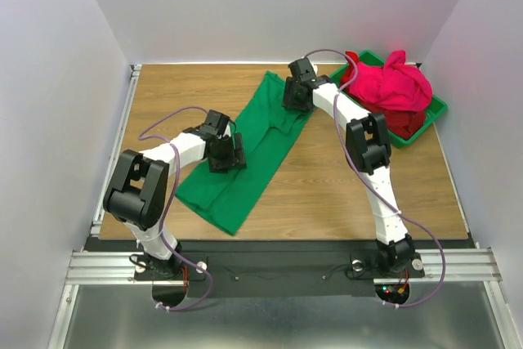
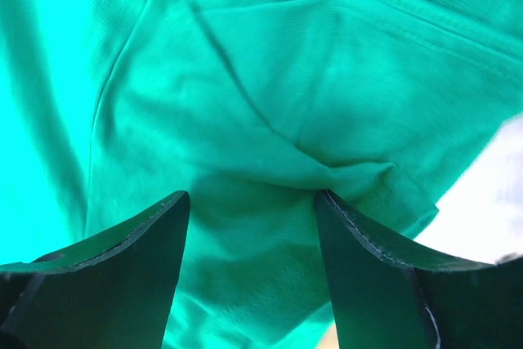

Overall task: Fold and stack the t-shirts
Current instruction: Fold the tshirt

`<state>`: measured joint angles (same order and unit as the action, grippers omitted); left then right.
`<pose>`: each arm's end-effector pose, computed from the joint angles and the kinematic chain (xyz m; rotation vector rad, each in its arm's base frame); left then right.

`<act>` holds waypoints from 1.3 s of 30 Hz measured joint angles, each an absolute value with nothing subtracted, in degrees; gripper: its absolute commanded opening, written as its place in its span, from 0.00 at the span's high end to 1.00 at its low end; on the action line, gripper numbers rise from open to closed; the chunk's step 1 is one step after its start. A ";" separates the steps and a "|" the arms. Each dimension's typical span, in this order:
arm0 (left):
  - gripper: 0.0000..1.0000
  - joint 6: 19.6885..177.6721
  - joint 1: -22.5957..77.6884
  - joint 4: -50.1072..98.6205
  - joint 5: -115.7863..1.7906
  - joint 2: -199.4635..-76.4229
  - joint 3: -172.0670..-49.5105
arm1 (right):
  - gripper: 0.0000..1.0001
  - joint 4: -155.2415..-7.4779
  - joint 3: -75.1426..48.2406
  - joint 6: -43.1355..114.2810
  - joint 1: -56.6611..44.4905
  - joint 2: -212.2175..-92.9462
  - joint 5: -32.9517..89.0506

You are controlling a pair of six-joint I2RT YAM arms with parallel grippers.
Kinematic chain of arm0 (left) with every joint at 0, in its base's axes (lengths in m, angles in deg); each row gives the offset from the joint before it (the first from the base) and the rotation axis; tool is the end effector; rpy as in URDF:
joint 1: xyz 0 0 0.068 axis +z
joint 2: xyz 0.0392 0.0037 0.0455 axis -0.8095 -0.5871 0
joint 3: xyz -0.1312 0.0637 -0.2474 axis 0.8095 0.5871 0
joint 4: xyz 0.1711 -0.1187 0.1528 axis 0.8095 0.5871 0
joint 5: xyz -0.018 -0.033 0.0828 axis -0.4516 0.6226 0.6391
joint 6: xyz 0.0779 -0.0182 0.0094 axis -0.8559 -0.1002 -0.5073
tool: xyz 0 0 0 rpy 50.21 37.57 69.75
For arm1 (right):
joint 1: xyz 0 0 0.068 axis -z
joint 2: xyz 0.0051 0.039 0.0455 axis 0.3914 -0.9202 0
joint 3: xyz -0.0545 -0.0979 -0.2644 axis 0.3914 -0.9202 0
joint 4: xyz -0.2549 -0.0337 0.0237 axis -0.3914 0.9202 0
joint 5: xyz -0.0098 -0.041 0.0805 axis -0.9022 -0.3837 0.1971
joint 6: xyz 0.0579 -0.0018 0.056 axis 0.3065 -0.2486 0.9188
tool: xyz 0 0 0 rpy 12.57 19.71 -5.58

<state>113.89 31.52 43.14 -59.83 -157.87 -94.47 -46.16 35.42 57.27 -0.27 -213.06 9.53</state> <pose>0.3178 -0.1463 0.1654 -0.0203 2.6299 -0.5647 0.5312 0.2146 0.1598 0.1913 2.4685 0.1514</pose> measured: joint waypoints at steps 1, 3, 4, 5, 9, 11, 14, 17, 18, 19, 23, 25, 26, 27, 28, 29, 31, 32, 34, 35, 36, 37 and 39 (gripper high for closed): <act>0.22 115.11 30.74 43.09 -60.44 -157.74 -94.30 | 0.30 -46.25 36.97 57.23 0.08 -214.08 9.53; 0.22 118.02 29.23 42.39 -61.56 -157.71 -93.97 | 0.30 -46.49 39.55 56.99 0.63 -215.64 9.80; 0.22 119.35 28.44 41.89 -61.99 -157.71 -93.82 | 0.30 -46.47 41.61 56.83 1.00 -216.93 10.08; 0.22 120.79 27.28 41.28 -62.52 -157.71 -93.64 | 0.29 -46.54 42.83 56.66 1.24 -217.67 10.28; 0.22 127.22 21.75 39.16 -63.94 -158.17 -93.38 | 0.28 -46.75 47.49 55.65 2.24 -220.51 12.14; 0.22 130.06 18.65 37.89 -64.22 -158.87 -93.49 | 0.28 -46.86 49.43 55.30 2.92 -221.67 13.64; 0.22 133.91 13.91 36.60 -64.53 -161.10 -95.52 | 0.28 -47.15 52.03 54.25 4.19 -223.26 16.03; 0.22 136.64 10.50 35.99 -64.42 -165.08 -100.22 | 0.27 -48.26 54.53 52.79 5.46 -225.04 18.30; 0.22 137.40 9.45 35.57 -64.46 -166.78 -102.10 | 0.27 -48.83 55.09 52.09 5.81 -225.49 19.00; 0.22 138.08 8.46 35.53 -64.29 -168.25 -104.05 | 0.27 -49.20 55.42 51.54 6.03 -225.76 19.59; 0.21 139.24 6.41 36.21 -62.34 -170.98 -108.77 | 0.23 -50.30 55.53 48.55 6.88 -225.95 22.41; 0.21 139.04 6.02 38.26 -59.65 -170.89 -110.85 | 0.16 -50.43 55.53 46.74 6.97 -225.95 24.09; 0.21 138.74 6.06 39.88 -56.99 -170.74 -112.77 | 0.12 -50.54 55.53 46.01 6.97 -225.93 24.83; 0.20 138.48 6.12 40.95 -55.09 -170.48 -113.91 | 0.09 -50.62 55.51 45.31 6.97 -225.84 25.40; 0.20 138.10 6.17 42.00 -53.42 -169.89 -114.91 | 0.09 -50.58 55.33 44.57 6.97 -225.56 26.04; 0.20 137.67 6.19 44.08 -50.30 -168.20 -116.35 | 0.08 -50.56 54.94 44.13 6.97 -225.12 26.39; 0.19 137.34 6.34 46.00 -46.30 -163.96 -116.94 | 0.08 -50.21 52.34 43.50 6.88 -222.83 26.87; 0.19 137.27 6.43 47.11 -44.38 -161.63 -116.90 | 0.08 -50.27 50.07 43.52 6.88 -220.82 26.87; 0.20 137.19 6.52 48.05 -41.12 -154.33 -115.68 | 0.08 -49.44 43.82 43.52 6.97 -214.41 26.87; 0.20 137.16 6.52 48.12 -40.27 -151.77 -114.82 | 0.08 -49.40 41.56 43.54 6.97 -211.75 26.89; 0.20 137.16 6.52 48.67 -38.93 -146.52 -112.88 | 0.09 -50.03 35.34 43.54 6.97 -205.15 26.82; 0.21 137.12 6.52 48.82 -38.08 -143.18 -111.22 | 0.09 -49.81 33.15 43.72 6.97 -203.00 26.80; 0.21 137.10 6.41 49.04 -37.34 -137.71 -107.22 | 0.12 -50.01 24.78 44.13 6.94 -191.88 26.78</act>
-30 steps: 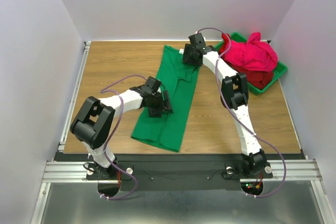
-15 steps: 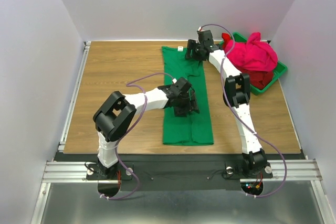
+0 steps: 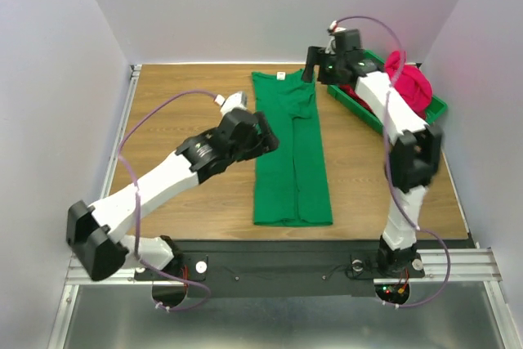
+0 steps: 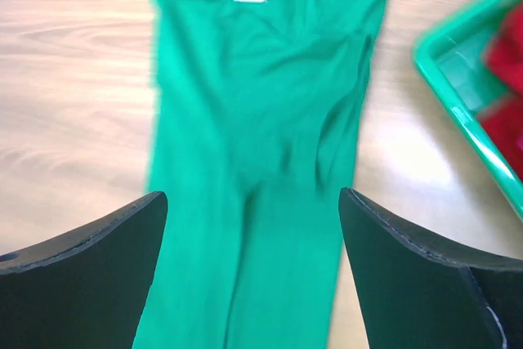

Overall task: Fold and stack the t-shirts
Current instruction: Fold the tshirt

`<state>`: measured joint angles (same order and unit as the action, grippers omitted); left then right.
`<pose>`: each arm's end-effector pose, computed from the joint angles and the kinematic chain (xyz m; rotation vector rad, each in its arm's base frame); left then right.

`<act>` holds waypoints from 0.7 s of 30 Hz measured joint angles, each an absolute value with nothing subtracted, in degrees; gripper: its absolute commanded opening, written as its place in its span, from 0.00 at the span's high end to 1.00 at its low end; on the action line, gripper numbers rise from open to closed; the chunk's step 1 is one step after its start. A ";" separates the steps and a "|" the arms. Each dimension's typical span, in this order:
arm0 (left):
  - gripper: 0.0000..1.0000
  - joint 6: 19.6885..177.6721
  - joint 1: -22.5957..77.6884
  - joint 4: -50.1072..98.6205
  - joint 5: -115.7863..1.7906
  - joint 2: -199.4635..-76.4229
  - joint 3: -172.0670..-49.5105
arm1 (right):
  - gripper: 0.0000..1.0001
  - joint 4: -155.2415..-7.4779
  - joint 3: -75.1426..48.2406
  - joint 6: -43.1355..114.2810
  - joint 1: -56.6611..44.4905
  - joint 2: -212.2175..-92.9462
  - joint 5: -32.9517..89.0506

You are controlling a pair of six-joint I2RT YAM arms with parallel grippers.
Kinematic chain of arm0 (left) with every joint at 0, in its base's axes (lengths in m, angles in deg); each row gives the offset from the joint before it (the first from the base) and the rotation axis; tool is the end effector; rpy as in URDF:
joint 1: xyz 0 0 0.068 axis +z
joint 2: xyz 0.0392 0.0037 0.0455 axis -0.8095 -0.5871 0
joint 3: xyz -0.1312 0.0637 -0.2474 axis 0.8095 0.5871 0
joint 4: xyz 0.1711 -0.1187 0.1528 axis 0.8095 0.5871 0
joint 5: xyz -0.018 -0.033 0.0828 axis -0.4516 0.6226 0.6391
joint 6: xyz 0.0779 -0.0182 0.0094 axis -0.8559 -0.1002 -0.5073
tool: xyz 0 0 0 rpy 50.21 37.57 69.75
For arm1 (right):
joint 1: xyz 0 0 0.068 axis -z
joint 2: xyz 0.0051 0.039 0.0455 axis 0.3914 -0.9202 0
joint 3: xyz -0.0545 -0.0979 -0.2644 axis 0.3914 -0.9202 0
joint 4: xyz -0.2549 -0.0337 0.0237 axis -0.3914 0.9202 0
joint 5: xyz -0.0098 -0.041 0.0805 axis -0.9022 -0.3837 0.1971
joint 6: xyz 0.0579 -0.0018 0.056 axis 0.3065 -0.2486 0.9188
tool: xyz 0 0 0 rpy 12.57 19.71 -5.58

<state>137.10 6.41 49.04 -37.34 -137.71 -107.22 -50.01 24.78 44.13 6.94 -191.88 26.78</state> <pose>0.2256 -0.2269 0.3455 -0.1720 2.1728 -0.8170 0.4973 0.1516 0.2971 -0.0755 2.2697 0.4188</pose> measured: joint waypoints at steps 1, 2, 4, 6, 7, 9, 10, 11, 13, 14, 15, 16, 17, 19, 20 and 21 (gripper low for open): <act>0.21 137.10 6.39 49.32 -37.08 -135.55 -104.77 | 0.13 -50.82 21.11 44.46 6.92 -186.17 26.69; 0.21 137.14 6.12 49.98 -36.97 -133.41 -101.82 | 0.14 -52.13 15.58 45.01 6.88 -179.38 26.63; 0.21 137.19 5.62 51.68 -36.97 -131.92 -97.45 | 0.18 -54.43 5.26 46.52 6.55 -169.08 26.47; 0.21 137.34 4.73 53.47 -37.27 -132.07 -93.40 | 0.21 -53.97 -8.82 49.25 5.48 -155.88 26.26; 0.22 137.62 4.05 54.00 -37.38 -132.14 -91.13 | 0.24 -53.81 -14.13 50.87 4.78 -151.40 26.26; 0.22 138.37 3.13 55.09 -37.80 -132.14 -88.29 | 0.26 -52.31 -25.34 54.17 2.81 -144.27 26.23; 0.22 138.76 2.76 54.92 -38.04 -132.12 -87.13 | 0.27 -51.10 -29.91 55.61 1.90 -142.24 26.21; 0.22 139.22 2.43 54.92 -38.28 -132.10 -86.17 | 0.28 -49.95 -34.45 57.27 0.74 -140.80 26.21; 0.22 140.36 1.86 54.20 -38.61 -131.83 -84.36 | 0.30 -45.88 -41.40 60.13 -1.10 -138.92 26.21; 0.22 141.14 1.60 53.56 -38.82 -131.38 -83.26 | 0.30 -44.61 -43.46 61.25 -1.54 -138.24 26.19; 0.23 141.75 1.49 53.01 -39.11 -130.98 -82.41 | 0.32 -43.19 -45.78 62.54 -2.00 -137.06 26.19; 0.23 142.17 1.34 52.62 -39.31 -130.57 -81.62 | 0.32 -40.72 -47.96 64.46 -2.21 -135.33 26.06; 0.23 142.45 1.23 52.69 -39.44 -130.35 -81.21 | 0.32 -39.50 -48.64 65.16 -2.24 -134.33 25.97; 0.23 142.63 1.12 52.16 -39.59 -130.50 -81.16 | 0.33 -38.14 -48.64 66.63 -2.56 -133.78 25.40; 0.23 142.58 1.12 51.66 -39.70 -130.76 -81.19 | 0.34 -38.16 -48.62 67.30 -2.78 -133.94 24.86; 0.23 142.56 1.12 51.29 -39.79 -131.18 -81.19 | 0.35 -38.14 -48.64 67.81 -3.00 -134.48 24.46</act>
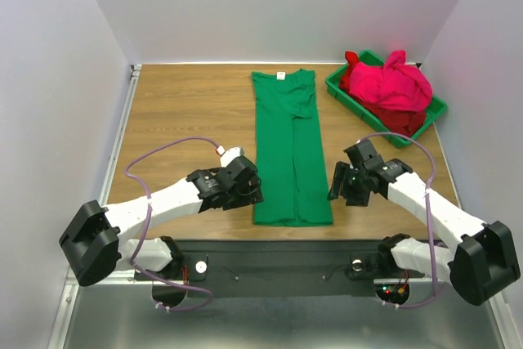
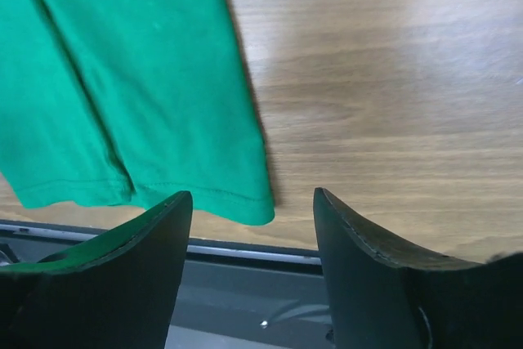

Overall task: Fold and stack the t-shirts
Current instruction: Fold the tshirt

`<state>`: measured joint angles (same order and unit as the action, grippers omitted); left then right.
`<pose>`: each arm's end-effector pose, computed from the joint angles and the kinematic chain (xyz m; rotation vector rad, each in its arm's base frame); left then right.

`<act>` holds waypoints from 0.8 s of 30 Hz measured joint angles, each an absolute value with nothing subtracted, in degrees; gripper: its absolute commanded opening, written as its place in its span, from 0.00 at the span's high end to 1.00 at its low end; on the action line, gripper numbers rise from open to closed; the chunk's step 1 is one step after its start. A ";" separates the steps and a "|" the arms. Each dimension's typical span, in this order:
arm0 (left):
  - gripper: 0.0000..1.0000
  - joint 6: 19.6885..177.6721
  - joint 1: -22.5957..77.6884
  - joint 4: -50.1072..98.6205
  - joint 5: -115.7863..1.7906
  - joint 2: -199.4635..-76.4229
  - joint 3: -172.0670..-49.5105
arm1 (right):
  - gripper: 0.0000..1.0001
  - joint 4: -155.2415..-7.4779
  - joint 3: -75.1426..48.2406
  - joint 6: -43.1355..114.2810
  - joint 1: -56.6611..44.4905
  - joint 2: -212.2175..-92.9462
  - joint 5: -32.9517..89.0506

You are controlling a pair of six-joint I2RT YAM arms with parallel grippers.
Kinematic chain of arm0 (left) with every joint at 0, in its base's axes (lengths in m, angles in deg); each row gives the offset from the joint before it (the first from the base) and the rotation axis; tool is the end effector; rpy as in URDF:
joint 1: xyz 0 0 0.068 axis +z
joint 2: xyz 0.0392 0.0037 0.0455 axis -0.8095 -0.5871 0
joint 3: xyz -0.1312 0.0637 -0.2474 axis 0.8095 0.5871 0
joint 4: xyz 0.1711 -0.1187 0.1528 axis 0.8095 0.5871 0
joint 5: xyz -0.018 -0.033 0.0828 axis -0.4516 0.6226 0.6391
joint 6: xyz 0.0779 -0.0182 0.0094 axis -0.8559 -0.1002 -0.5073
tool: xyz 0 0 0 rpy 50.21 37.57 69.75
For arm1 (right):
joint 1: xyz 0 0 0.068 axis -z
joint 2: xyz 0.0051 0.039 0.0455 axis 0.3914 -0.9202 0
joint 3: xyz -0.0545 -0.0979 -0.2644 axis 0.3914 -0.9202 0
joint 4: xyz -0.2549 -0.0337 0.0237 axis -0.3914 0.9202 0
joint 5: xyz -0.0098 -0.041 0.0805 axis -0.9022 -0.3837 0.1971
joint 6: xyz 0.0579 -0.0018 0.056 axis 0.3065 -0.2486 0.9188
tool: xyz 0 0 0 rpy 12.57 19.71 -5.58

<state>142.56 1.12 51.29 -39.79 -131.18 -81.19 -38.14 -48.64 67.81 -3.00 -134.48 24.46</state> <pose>0.1604 -0.1943 0.2099 -0.1270 2.5508 -0.6164 0.1748 0.0908 0.1933 0.2970 2.7882 0.3994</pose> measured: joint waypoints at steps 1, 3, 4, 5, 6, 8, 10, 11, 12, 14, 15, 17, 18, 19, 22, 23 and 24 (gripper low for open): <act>0.23 142.52 1.12 51.05 -39.92 -131.79 -81.19 | 0.36 -38.08 -48.64 68.24 -3.13 -134.92 24.20; 0.23 142.30 1.12 50.65 -40.33 -133.19 -81.19 | 0.38 -38.01 -48.79 69.38 -3.66 -136.67 23.68; 0.23 142.04 1.12 50.35 -40.59 -134.04 -81.19 | 0.39 -37.97 -48.81 69.86 -3.79 -137.21 23.57; 0.23 141.82 1.12 50.13 -40.81 -134.72 -81.19 | 0.39 -37.99 -48.90 70.32 -4.14 -137.67 23.44; 0.23 141.58 1.12 49.78 -41.14 -135.42 -81.19 | 0.40 -38.10 -49.03 70.69 -4.33 -137.91 23.39; 0.23 141.14 1.12 49.47 -41.47 -136.03 -81.19 | 0.41 -38.10 -49.75 71.37 -4.95 -138.44 23.37; 0.23 140.64 1.14 48.84 -42.15 -136.45 -81.19 | 0.42 -38.16 -50.34 72.00 -5.38 -138.98 23.39; 0.23 140.51 1.14 48.53 -42.39 -136.58 -81.19 | 0.43 -38.16 -50.58 72.22 -5.75 -139.44 23.37; 0.23 140.29 1.14 48.21 -42.82 -136.69 -81.19 | 0.43 -38.19 -50.82 72.55 -6.19 -140.06 23.39; 0.23 140.16 1.14 47.81 -43.44 -136.73 -81.16 | 0.43 -38.56 -51.20 72.90 -6.80 -140.91 23.41; 0.23 140.16 1.14 47.46 -43.79 -136.73 -81.05 | 0.44 -38.93 -51.68 73.38 -7.37 -141.32 23.41; 0.23 140.22 1.14 46.59 -44.29 -136.71 -80.42 | 0.45 -39.17 -52.51 73.88 -8.22 -141.74 23.44; 0.23 140.38 1.14 46.39 -44.44 -136.62 -79.90 | 0.45 -39.15 -52.79 74.08 -8.49 -141.83 23.44; 0.23 140.51 1.14 46.20 -44.51 -136.51 -79.44 | 0.46 -39.34 -53.21 74.38 -8.73 -141.83 23.48; 0.24 140.95 1.14 46.37 -44.90 -135.64 -77.75 | 0.47 -39.43 -53.58 75.28 -9.54 -141.94 23.50; 0.23 141.03 1.14 46.46 -45.03 -135.53 -77.58 | 0.47 -39.56 -53.58 75.37 -9.71 -141.94 23.50; 0.24 141.08 1.14 46.46 -45.21 -135.53 -77.58 | 0.48 -39.89 -53.58 75.63 -10.00 -141.98 23.50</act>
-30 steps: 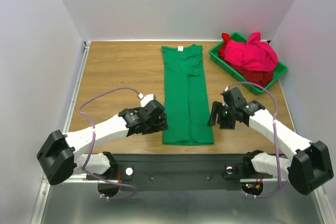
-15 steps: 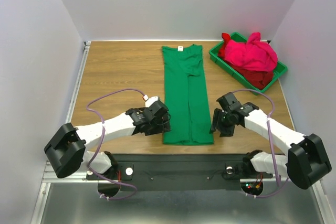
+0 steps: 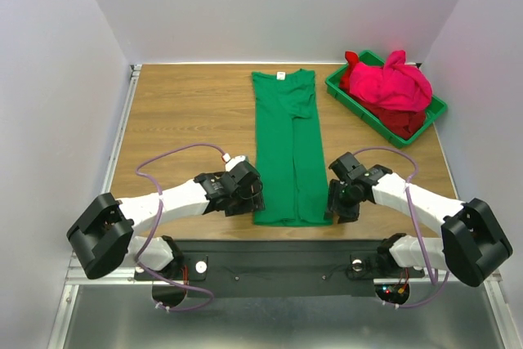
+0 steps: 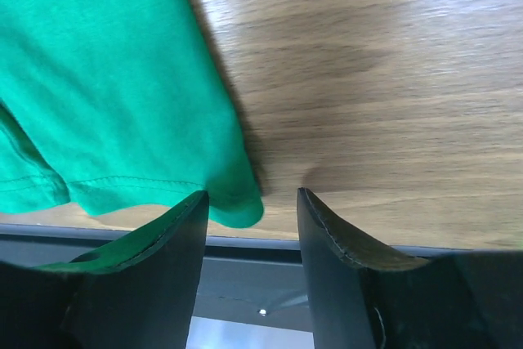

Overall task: Fold and stack the t-shirts
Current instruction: Fold the tshirt

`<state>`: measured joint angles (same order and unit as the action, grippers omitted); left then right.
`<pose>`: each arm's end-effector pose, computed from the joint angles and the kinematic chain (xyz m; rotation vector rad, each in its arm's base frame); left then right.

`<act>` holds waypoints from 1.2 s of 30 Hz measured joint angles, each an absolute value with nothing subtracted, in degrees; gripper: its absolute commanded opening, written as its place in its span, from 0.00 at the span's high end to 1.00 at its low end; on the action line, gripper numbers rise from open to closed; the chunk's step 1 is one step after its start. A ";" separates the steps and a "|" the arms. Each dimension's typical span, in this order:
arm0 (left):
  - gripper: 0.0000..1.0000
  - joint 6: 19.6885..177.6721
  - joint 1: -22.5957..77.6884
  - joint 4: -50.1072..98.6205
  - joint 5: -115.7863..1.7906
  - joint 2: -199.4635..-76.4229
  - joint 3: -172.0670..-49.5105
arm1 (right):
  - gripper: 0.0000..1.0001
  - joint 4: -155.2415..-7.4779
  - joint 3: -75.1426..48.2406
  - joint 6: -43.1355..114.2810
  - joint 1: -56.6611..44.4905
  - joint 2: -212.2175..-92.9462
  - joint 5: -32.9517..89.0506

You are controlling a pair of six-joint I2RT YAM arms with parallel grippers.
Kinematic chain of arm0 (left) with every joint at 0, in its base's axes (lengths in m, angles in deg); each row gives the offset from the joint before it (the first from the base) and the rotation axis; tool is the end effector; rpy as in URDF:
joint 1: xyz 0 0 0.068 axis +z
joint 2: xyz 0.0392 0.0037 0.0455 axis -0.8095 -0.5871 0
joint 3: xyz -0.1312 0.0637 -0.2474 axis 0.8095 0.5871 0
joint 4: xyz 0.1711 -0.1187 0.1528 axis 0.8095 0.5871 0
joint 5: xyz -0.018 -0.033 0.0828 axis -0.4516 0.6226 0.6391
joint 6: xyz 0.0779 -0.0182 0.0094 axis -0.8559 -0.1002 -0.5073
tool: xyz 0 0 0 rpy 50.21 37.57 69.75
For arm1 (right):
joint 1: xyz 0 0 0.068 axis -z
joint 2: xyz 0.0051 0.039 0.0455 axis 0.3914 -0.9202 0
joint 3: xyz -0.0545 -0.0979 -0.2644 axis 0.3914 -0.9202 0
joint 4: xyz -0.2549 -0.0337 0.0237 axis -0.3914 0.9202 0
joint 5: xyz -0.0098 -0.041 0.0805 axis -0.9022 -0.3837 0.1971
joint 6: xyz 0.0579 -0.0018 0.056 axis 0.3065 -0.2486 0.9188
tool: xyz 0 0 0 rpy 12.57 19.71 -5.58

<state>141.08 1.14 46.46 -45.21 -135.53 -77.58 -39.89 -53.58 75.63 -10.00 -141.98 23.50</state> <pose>0.1580 -0.2019 0.1783 -0.0511 2.6481 -0.6401 0.1583 0.1074 0.1471 0.3508 2.9691 0.2799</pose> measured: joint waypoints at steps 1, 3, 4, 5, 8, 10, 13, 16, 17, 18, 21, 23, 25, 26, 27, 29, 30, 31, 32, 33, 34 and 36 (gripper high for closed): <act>0.24 141.19 1.14 46.26 -45.38 -135.53 -77.58 | 0.49 -40.00 -53.58 75.74 -10.13 -142.02 23.50; 0.24 141.23 1.14 46.17 -45.53 -135.53 -77.58 | 0.50 -40.53 -53.58 76.11 -10.63 -142.18 23.54; 0.24 141.25 1.14 46.09 -45.67 -135.53 -77.56 | 0.53 -40.68 -53.58 76.24 -10.76 -142.28 23.59; 0.24 141.29 1.14 45.91 -45.75 -135.53 -77.54 | 0.55 -41.07 -53.58 76.40 -10.93 -142.72 23.68; 0.26 141.45 1.14 45.61 -45.99 -135.55 -77.51 | 0.65 -42.08 -53.58 76.66 -11.39 -143.81 23.74; 0.26 141.45 1.14 45.41 -46.15 -135.62 -77.51 | 0.73 -42.54 -53.58 76.61 -11.57 -144.36 23.85; 0.30 141.45 1.14 45.47 -46.15 -136.73 -77.51 | 0.77 -42.91 -53.58 76.66 -11.55 -144.97 23.96; 0.35 141.40 1.14 45.71 -46.15 -138.76 -77.54 | 0.77 -43.02 -53.51 76.61 -11.57 -145.15 24.07; 0.35 141.38 1.14 45.91 -46.12 -139.33 -77.54 | 0.77 -43.02 -53.45 76.61 -11.57 -145.26 24.07; 0.38 141.40 1.14 46.28 -46.10 -139.86 -77.54 | 0.77 -43.00 -53.29 76.59 -11.57 -145.45 24.07; 0.42 141.45 1.14 47.05 -46.02 -140.47 -77.56 | 0.77 -42.97 -52.84 76.53 -11.57 -146.20 24.11; 0.43 141.36 1.12 47.07 -46.06 -140.49 -77.65 | 0.77 -43.00 -52.66 76.48 -11.57 -146.48 24.16; 0.46 141.23 1.12 47.22 -46.04 -141.06 -78.02 | 0.77 -42.97 -52.33 76.26 -11.57 -146.98 24.22; 0.48 141.12 1.12 47.18 -46.06 -141.67 -78.32 | 0.77 -42.97 -52.25 76.18 -11.57 -147.12 24.24; 0.51 140.99 1.10 47.38 -46.15 -142.19 -78.74 | 0.77 -42.95 -52.09 76.11 -11.57 -147.31 24.27; 0.55 140.60 0.90 47.38 -46.10 -143.40 -79.74 | 0.77 -42.93 -51.81 75.91 -11.57 -147.71 24.31; 0.57 140.46 0.70 47.31 -46.10 -144.23 -80.29 | 0.77 -42.93 -51.72 75.85 -11.57 -147.84 24.31; 0.57 140.31 0.55 47.40 -46.12 -144.51 -80.53 | 0.78 -42.91 -51.63 75.67 -11.57 -147.97 24.33; 0.58 140.18 0.42 47.38 -46.10 -144.84 -80.79 | 0.78 -42.93 -51.61 75.61 -11.57 -148.01 24.35; 0.62 140.11 0.38 47.38 -46.10 -144.99 -80.90 | 0.78 -42.93 -51.59 75.50 -11.57 -148.03 24.38; 0.65 140.07 0.35 47.46 -46.12 -144.99 -80.90 | 0.78 -42.93 -51.59 75.48 -11.57 -148.03 24.40; 0.69 139.98 0.38 47.66 -46.15 -144.99 -80.90 | 0.81 -42.95 -51.59 75.46 -11.57 -148.03 24.44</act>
<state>139.98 0.38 47.66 -46.15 -144.99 -80.90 -42.95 -51.59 75.46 -11.57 -148.03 24.44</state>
